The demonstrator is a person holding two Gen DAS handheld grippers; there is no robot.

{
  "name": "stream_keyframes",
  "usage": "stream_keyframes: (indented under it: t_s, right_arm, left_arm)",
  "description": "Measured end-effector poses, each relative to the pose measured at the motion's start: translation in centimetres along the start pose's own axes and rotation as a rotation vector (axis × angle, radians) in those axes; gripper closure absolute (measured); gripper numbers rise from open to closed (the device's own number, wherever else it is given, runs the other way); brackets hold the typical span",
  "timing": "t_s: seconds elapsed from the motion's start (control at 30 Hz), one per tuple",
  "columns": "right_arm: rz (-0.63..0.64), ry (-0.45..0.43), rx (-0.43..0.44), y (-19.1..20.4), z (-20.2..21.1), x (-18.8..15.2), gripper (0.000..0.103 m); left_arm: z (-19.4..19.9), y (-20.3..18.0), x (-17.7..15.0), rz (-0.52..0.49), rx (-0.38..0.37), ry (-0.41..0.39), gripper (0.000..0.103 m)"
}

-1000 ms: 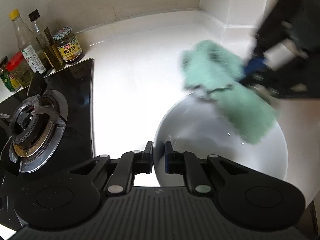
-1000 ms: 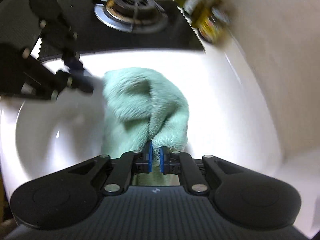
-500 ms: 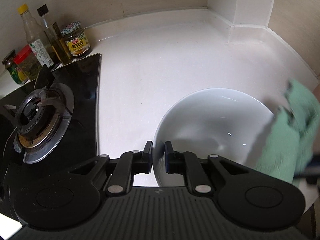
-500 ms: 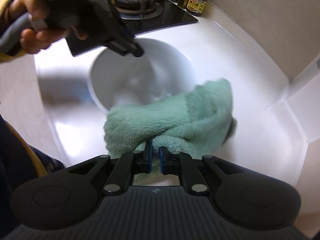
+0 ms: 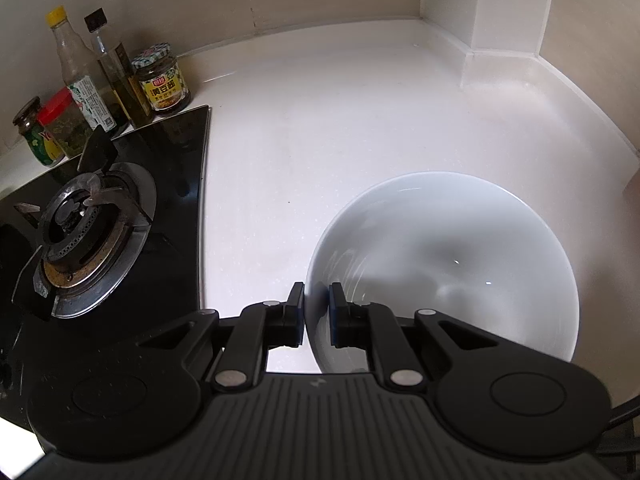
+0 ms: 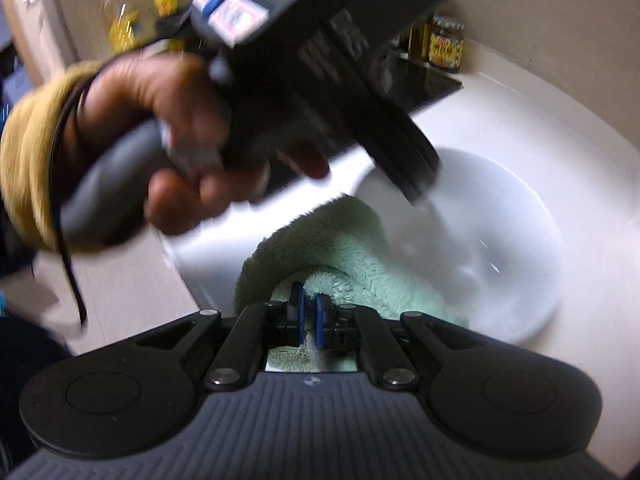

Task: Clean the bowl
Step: 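Lift the cloth and wipe the bowl rim with the right gripper, then rub the cloth around the bowl's outer wall with the right gripper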

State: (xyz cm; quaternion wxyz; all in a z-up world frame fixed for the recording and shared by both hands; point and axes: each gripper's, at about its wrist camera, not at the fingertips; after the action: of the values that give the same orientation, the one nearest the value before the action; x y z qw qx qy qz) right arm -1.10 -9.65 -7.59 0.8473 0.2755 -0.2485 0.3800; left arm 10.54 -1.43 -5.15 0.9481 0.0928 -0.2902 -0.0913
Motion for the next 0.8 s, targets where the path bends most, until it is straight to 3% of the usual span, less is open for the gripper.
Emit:
stream_keyframes:
  t_s: [0.13, 0.23, 0.3, 0.53, 0.63, 0.7, 0.77, 0.8]
  right_arm:
    - [-0.069, -0.072, 0.030, -0.5, 2.0, 0.0, 0.100]
    - [-0.108, -0.113, 0.001, -1.9, 6.4, -0.2, 0.099]
    - [-0.054, -0.124, -0.085, -2.7, 8.9, 0.5, 0.099]
    - [0.364, 0.028, -0.161, -5.6, 7.4, 5.2, 0.098]
    - [0.648, 0.210, -0.132, -6.2, 3.2, 6.6, 0.096]
    - [0.762, 0.289, -0.158, -5.6, 1.2, 6.7, 0.093]
    - [0.862, 0.324, -0.182, -5.0, 0.4, 7.1, 0.077]
    - [0.900, 0.336, -0.187, -4.8, 0.1, 7.2, 0.076]
  left_arm:
    - [-0.3, 1.8, 0.1, 0.071, -0.087, 0.051, 0.096]
    - [0.1, 1.6, -0.4, 0.076, -0.056, 0.051, 0.095]
    - [0.3, 1.3, -0.7, 0.078, -0.030, 0.047, 0.096]
    - [0.3, 0.7, -0.4, 0.048, -0.011, 0.023, 0.096]
    - [0.0, 0.6, 0.0, -0.020, -0.036, -0.009, 0.095]
    - [-0.3, 0.5, 0.3, -0.066, -0.057, -0.030, 0.094]
    - [-0.6, 0.5, 0.6, -0.103, -0.077, -0.046, 0.095]
    - [-0.8, 0.5, 0.7, -0.105, -0.085, -0.041, 0.095]
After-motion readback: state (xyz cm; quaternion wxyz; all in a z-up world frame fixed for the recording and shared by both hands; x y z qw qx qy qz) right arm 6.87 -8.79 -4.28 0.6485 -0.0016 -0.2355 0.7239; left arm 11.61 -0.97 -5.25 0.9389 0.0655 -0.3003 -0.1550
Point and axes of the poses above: each gripper's, at about its wrist camera, not at the fingertips, and z roughly against the way its jaws point, y to its left, x to its top, and after that the axes turned 12 degrees about x, right-handed
